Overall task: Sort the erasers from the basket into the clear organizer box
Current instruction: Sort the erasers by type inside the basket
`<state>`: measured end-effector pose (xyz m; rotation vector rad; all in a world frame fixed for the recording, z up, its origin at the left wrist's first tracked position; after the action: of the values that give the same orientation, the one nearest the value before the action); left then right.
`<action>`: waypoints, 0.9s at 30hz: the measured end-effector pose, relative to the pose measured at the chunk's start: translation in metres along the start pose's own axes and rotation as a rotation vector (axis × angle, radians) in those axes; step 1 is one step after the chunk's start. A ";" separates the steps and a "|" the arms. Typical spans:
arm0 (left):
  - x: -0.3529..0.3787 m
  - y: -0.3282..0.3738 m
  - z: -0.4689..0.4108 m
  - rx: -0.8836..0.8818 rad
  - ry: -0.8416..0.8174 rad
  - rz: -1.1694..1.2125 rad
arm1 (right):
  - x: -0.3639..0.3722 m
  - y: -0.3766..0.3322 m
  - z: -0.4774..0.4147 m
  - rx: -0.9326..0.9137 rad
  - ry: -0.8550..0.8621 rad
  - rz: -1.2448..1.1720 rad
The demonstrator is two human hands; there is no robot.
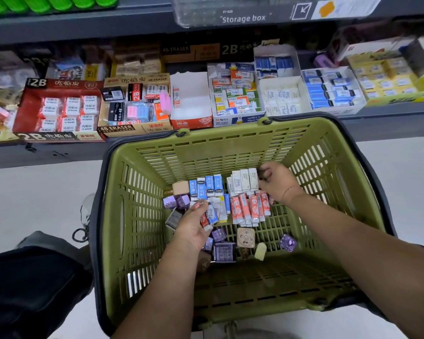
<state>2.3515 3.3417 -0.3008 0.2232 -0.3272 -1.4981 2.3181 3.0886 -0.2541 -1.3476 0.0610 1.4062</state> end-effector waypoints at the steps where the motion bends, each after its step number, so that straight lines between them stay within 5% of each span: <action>1: -0.001 0.001 0.000 0.000 0.008 0.005 | -0.007 -0.008 0.004 -0.065 0.064 0.068; 7: -0.005 0.001 -0.005 0.004 0.036 0.054 | 0.067 -0.057 0.062 -0.582 -0.197 0.523; 18: -0.003 -0.004 -0.014 -0.005 0.024 0.016 | 0.102 -0.058 0.052 -0.527 -0.155 0.889; 23: -0.007 -0.006 -0.019 -0.023 0.030 0.017 | 0.085 -0.060 0.052 -0.385 -0.210 0.702; 27: -0.005 -0.006 -0.022 -0.028 0.015 0.030 | 0.087 -0.070 0.072 -0.579 -0.373 0.670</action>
<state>2.3528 3.3451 -0.3237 0.2062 -0.2960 -1.4702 2.3450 3.2184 -0.2492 -1.5741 -0.1711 2.3558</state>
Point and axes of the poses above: each hand's wrist, its own z-axis away from the middle knuckle, its own x-axis out of the palm, y = z × x, the point moved 10 cm from there along -z, towards the middle knuckle, and after that the axes turned 8 degrees about y, right-handed, at the moved point
